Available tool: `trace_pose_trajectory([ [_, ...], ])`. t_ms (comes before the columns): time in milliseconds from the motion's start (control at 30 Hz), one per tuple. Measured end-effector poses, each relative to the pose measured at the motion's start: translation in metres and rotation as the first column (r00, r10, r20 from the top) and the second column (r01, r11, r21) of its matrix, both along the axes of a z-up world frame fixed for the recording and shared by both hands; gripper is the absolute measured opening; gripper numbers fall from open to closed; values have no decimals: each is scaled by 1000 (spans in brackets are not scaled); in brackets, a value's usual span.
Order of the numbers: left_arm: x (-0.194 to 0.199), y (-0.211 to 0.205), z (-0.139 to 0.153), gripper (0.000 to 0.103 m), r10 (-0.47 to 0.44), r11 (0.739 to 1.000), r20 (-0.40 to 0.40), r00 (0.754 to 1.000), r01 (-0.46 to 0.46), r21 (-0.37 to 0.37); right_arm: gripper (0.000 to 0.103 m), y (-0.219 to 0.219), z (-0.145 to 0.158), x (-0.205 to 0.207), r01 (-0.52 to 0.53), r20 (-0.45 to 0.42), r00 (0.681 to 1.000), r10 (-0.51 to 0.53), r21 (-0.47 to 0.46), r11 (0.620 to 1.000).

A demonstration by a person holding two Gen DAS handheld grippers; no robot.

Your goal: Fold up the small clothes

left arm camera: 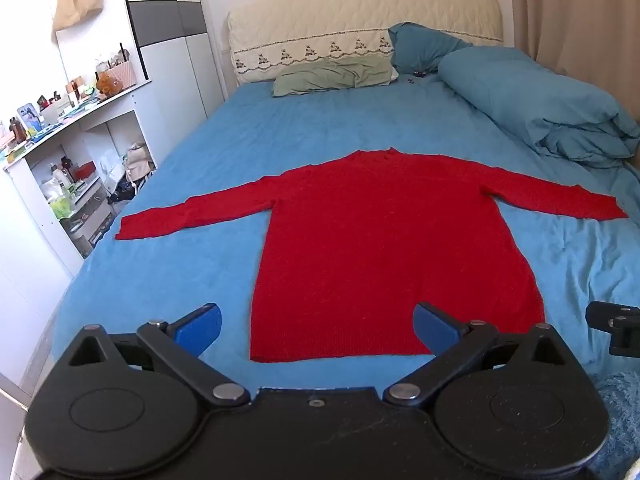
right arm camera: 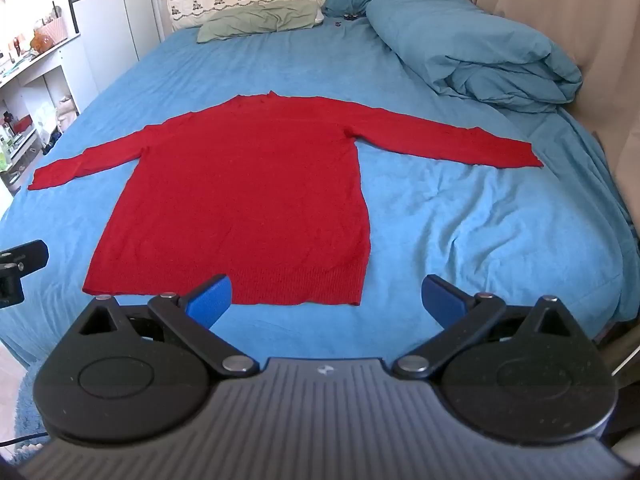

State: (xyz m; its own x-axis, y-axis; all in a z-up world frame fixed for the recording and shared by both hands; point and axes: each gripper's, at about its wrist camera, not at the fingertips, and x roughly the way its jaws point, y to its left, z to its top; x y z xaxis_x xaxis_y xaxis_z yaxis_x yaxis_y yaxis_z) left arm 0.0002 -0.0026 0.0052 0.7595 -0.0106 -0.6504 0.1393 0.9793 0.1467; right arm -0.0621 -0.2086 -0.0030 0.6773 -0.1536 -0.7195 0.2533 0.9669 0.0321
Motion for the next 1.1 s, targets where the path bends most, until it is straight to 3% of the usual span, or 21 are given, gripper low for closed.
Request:
trace_pose_trajectory([
  [1100,-3,3,1,103,8,1000,6,1000,-8,-8,103,10,-1,0,-6,1,1000,6,12,1000],
])
